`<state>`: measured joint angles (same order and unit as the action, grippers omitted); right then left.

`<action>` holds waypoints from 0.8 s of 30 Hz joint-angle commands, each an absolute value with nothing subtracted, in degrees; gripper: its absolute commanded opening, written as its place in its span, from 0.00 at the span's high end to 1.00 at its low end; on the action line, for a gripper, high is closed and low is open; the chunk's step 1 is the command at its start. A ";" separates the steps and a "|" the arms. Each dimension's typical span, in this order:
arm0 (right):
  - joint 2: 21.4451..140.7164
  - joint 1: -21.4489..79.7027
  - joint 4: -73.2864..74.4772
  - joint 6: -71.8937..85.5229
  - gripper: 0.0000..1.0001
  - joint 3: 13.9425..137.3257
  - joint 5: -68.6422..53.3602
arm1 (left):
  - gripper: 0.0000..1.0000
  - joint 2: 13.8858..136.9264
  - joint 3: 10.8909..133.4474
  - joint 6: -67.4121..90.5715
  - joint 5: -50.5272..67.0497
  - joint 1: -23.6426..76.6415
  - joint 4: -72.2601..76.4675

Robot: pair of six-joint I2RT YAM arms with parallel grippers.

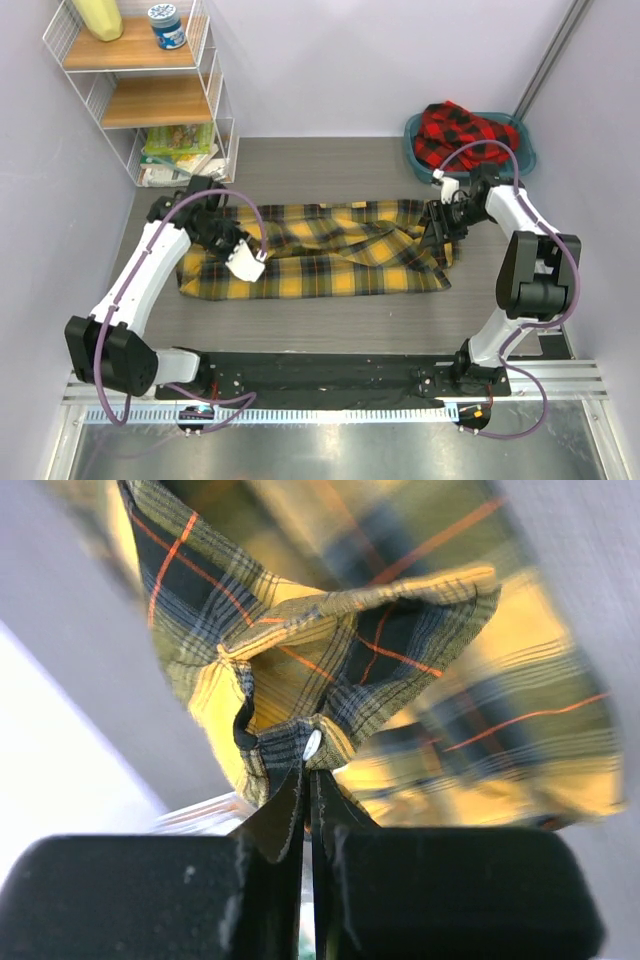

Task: Fold and stack the long sleeve shirts
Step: Fold the shirt

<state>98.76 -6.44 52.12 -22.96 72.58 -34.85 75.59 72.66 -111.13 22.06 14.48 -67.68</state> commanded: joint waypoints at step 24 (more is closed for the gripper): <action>97.90 10.89 40.26 -23.64 0.37 79.19 -21.54 | 0.55 78.42 66.20 -30.59 16.80 9.22 -51.60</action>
